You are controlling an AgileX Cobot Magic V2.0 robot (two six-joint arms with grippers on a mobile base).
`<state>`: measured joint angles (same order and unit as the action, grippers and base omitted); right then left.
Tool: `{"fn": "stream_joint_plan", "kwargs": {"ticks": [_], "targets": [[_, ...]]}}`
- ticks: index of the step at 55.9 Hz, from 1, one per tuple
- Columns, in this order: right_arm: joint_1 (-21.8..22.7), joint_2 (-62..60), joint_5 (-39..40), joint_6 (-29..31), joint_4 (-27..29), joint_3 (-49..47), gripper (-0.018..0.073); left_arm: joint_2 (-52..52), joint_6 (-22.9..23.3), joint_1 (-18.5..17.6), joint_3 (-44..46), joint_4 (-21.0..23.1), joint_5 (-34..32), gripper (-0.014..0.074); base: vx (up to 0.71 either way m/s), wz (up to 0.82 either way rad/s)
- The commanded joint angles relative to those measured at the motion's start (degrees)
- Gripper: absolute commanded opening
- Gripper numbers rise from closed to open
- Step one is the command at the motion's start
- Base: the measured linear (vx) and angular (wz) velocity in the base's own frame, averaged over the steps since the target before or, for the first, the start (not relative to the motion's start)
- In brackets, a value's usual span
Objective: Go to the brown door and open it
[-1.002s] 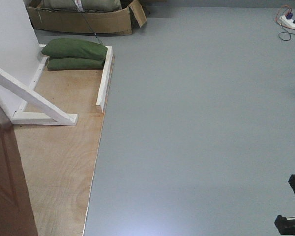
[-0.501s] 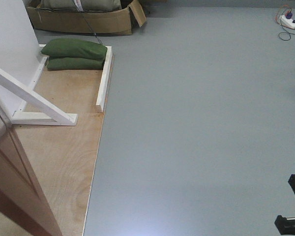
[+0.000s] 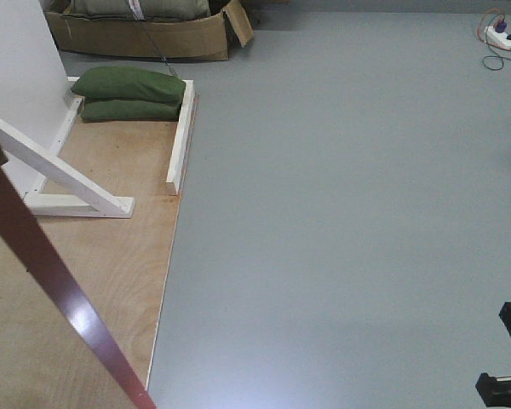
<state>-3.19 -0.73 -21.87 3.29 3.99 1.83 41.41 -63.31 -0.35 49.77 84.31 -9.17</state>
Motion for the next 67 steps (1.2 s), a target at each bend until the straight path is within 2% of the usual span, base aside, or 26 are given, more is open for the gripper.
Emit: {"fn": "stream_joint_plan", "kwargs": {"ticks": [1,13,33,46,67], "targets": [[0.1,-0.3,4.4,0.5,-0.2,0.2,0.0,1.5,0.1,-2.4,1.7,-1.4,1.8,-0.0003,0.0,0.0],[0.1,-0.3,4.4,0.5,-0.2,0.2,0.0,5.0,0.0,-4.1,1.7,-10.3,9.2,-0.0003,0.0,0.0],[0.1,-0.3,4.7,0.5,-0.2,0.2,0.0,9.3,0.1,-4.1,2.3,-9.7,9.2,-0.0003,0.0,0.0],[0.1,-0.3,4.6,0.5,-0.2,0.2,0.0,12.6,0.0,-4.1,8.5,-9.8,12.8,-0.0003,0.0,0.0],[0.1,-0.3,4.6,0.5,-0.2,0.2,0.0,13.2,0.0,-4.1,9.0,-9.7,15.3,-0.0003,0.0,0.0]]}}
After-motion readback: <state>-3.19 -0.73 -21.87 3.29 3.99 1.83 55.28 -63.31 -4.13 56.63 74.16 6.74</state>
